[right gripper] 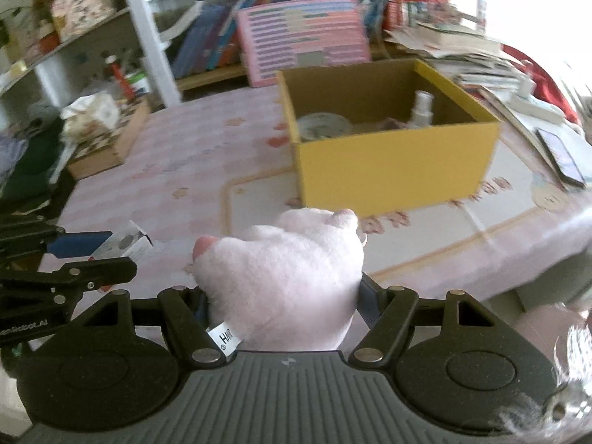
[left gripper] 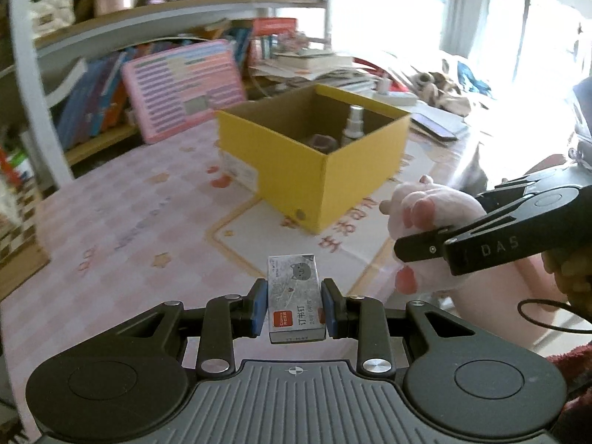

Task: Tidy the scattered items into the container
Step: 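Lift the pink plush and medicine box and carry both over the yellow box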

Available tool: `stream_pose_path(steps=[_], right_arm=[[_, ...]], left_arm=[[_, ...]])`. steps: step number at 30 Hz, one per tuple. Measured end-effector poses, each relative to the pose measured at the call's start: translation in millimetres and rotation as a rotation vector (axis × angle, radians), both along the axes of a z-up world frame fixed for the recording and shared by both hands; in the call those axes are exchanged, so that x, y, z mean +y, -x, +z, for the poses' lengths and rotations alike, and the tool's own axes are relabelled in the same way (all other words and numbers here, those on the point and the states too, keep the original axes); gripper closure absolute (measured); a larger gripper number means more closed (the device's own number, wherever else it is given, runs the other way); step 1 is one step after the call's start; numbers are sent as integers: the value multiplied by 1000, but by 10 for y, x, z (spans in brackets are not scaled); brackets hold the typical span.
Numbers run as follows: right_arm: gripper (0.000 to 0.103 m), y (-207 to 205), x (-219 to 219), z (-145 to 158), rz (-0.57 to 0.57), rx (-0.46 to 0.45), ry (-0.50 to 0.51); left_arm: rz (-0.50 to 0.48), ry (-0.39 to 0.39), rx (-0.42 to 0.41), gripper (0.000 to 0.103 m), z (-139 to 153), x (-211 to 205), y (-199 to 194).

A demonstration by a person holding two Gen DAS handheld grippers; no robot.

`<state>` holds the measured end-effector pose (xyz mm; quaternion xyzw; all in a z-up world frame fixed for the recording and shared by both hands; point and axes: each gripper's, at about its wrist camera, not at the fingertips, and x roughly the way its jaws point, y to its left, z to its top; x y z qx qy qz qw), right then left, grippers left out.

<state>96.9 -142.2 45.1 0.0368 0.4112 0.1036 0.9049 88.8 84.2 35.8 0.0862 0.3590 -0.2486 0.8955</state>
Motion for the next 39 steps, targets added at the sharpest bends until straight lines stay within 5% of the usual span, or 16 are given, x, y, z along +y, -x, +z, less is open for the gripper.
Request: stream_pose_path(steps=[21, 39], right_arm=[[33, -285, -1082, -149, -142, 32, -48], [33, -1535, -1546, 313, 35, -172, -87]], left_arm=[[-179, -42, 14, 74, 0, -1116, -513], [24, -105, -169, 74, 325, -1575, -1481]])
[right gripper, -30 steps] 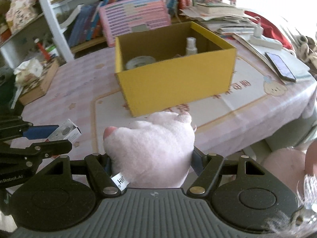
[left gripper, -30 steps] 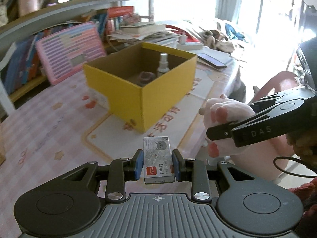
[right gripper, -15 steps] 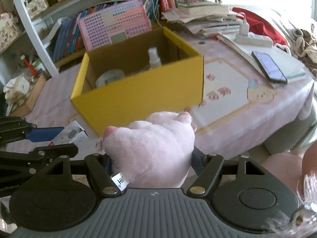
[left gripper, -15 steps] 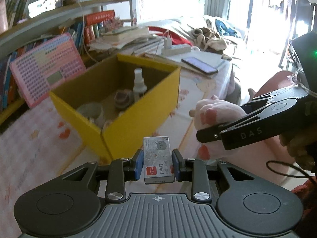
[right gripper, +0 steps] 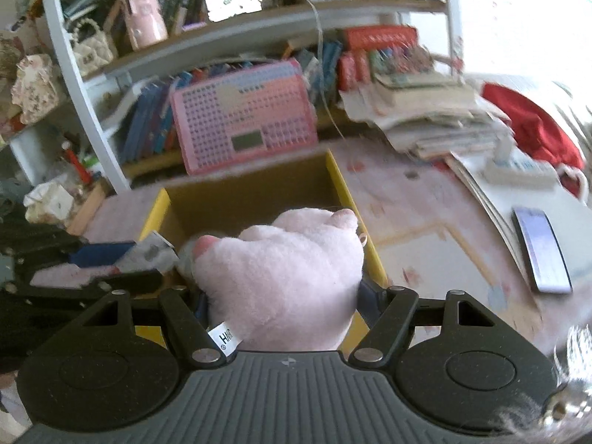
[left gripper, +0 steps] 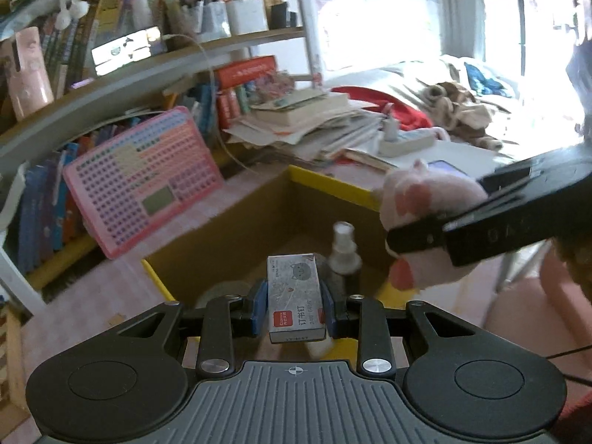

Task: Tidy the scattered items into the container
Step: 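Lift the pink plush and medicine box and carry both over the yellow box, then lower both tools into the box and open them to release the items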

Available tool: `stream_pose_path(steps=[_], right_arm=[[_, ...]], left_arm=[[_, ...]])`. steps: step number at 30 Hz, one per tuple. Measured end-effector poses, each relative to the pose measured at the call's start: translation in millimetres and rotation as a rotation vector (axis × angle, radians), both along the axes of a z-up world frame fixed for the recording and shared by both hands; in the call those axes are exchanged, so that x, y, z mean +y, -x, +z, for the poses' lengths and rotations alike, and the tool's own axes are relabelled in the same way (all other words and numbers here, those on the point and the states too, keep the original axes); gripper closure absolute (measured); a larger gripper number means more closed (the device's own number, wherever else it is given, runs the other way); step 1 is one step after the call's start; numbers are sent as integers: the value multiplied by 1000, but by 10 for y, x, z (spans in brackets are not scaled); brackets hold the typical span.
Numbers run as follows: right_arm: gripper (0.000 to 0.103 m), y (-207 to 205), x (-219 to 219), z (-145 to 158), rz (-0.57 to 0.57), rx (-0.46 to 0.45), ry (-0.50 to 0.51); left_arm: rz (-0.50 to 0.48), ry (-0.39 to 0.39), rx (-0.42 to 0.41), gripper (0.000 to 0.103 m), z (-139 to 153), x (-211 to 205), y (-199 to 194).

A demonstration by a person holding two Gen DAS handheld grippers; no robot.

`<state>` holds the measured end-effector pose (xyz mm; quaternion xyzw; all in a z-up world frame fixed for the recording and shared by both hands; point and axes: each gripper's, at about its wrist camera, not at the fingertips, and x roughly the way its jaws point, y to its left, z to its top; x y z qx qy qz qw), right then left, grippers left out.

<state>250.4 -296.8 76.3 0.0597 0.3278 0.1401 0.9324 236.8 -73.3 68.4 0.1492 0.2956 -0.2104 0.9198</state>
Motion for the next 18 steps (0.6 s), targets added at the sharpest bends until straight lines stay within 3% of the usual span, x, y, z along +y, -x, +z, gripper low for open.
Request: stream_pose_path(steps=[8, 14, 18], right_arm=[[33, -694, 259, 150, 91, -83, -39], [33, -1086, 535, -49, 184, -24, -34], [33, -1212, 634, -230, 213, 41, -31]], left_arm=[[33, -51, 21, 74, -231, -136, -420], [48, -72, 73, 73, -475, -192, -584], [65, -46, 106, 73, -556, -182, -603]])
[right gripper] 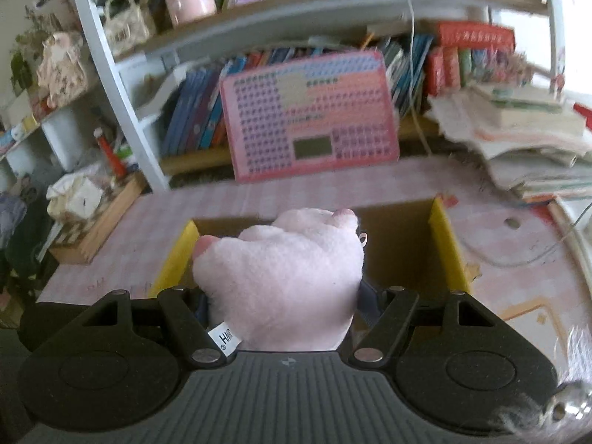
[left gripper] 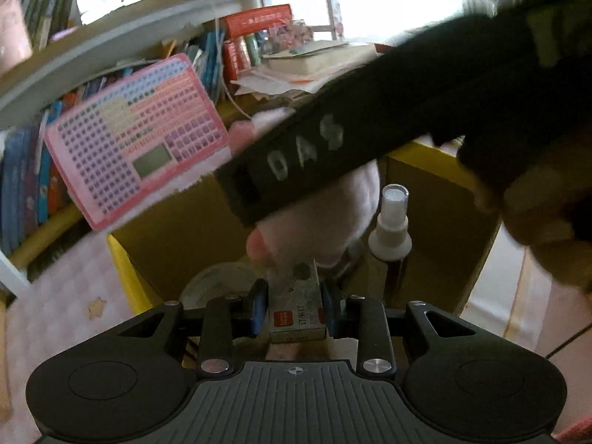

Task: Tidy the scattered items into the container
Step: 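Lower both tools into the box and open them to release the items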

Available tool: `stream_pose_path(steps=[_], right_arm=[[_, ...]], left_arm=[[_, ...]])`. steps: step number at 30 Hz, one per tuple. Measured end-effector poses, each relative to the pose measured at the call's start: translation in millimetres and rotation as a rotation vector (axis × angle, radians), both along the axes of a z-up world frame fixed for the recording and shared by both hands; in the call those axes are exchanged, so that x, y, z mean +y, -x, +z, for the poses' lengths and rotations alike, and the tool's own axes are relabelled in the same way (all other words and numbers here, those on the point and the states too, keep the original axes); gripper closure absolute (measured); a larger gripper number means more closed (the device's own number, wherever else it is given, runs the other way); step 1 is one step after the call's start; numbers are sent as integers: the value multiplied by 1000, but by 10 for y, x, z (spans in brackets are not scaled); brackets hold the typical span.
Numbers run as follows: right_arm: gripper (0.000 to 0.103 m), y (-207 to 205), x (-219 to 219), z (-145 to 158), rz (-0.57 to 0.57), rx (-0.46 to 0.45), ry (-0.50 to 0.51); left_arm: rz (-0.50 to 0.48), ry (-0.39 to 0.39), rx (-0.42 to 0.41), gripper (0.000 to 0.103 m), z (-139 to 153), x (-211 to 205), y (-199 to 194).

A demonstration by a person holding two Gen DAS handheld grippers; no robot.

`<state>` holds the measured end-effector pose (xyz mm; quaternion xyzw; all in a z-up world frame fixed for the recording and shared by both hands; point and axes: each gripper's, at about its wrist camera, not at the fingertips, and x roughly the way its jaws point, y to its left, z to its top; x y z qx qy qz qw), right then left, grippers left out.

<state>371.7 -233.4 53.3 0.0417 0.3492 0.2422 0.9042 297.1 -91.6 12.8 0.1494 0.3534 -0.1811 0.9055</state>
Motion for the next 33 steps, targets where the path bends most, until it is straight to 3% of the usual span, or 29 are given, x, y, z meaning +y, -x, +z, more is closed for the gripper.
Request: stream_pose_path(steps=[7, 12, 17, 25, 33], right_arm=[[32, -148, 31, -234, 4, 90, 8], [26, -150, 25, -266, 4, 116, 5], [19, -116, -21, -184, -3, 93, -40], [18, -57, 11, -64, -18, 53, -60], [18, 166, 58, 69, -25, -18, -27]], left_arm=[[39, -8, -4, 68, -4, 2, 21], [135, -40, -42, 27, 31, 45, 26], [132, -24, -48, 18, 115, 88, 89], [72, -88, -95, 17, 178, 35, 290], [133, -11, -155, 9, 333, 197, 580]])
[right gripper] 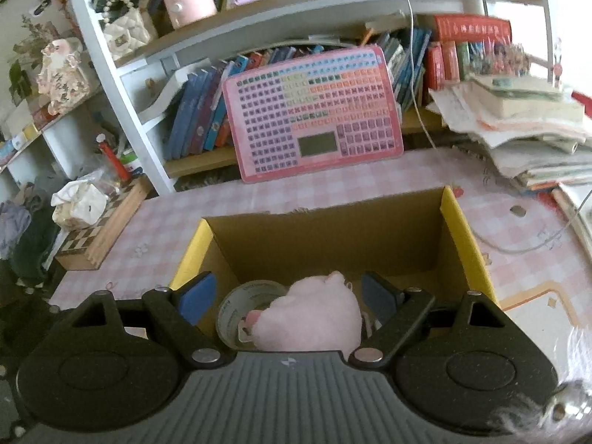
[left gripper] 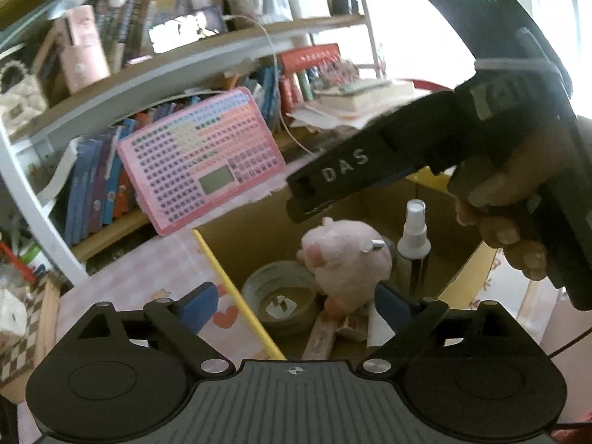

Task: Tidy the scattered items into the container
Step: 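Lower both tools into the box and open them to release the items, then raise both tools out of the box and withdraw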

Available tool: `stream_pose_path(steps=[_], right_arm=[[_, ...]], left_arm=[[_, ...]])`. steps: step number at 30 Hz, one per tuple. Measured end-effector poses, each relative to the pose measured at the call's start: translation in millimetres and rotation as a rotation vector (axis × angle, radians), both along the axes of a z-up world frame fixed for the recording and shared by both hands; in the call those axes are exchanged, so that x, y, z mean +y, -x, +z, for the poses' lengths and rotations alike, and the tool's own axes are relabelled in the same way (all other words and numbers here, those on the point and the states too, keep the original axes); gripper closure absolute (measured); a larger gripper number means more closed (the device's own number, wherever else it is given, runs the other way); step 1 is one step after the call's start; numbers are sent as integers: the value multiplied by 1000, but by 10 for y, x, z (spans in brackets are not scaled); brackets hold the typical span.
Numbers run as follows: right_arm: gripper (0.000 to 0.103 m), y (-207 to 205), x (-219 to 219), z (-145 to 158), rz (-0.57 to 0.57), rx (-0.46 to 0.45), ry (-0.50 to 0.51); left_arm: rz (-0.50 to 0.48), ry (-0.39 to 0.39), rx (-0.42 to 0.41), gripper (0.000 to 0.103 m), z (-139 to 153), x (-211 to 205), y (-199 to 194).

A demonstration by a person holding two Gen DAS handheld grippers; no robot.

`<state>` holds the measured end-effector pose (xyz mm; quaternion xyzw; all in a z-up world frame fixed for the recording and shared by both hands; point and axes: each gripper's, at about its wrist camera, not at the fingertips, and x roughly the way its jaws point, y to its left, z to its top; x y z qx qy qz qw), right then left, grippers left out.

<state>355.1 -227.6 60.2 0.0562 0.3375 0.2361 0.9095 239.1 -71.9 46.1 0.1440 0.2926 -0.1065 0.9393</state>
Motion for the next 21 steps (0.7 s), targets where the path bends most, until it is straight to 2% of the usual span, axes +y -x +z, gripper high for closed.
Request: stream_pose_path(steps=[4, 13, 21], right_arm=[[17, 135, -36, 82, -14, -46, 12], [16, 512, -142, 138, -69, -77, 39], [12, 998, -148, 70, -104, -99, 55]], left_arm=[[21, 25, -16, 9, 48, 63, 105], [83, 76, -54, 6, 121, 251, 426], [198, 127, -80, 3, 56, 397, 836]])
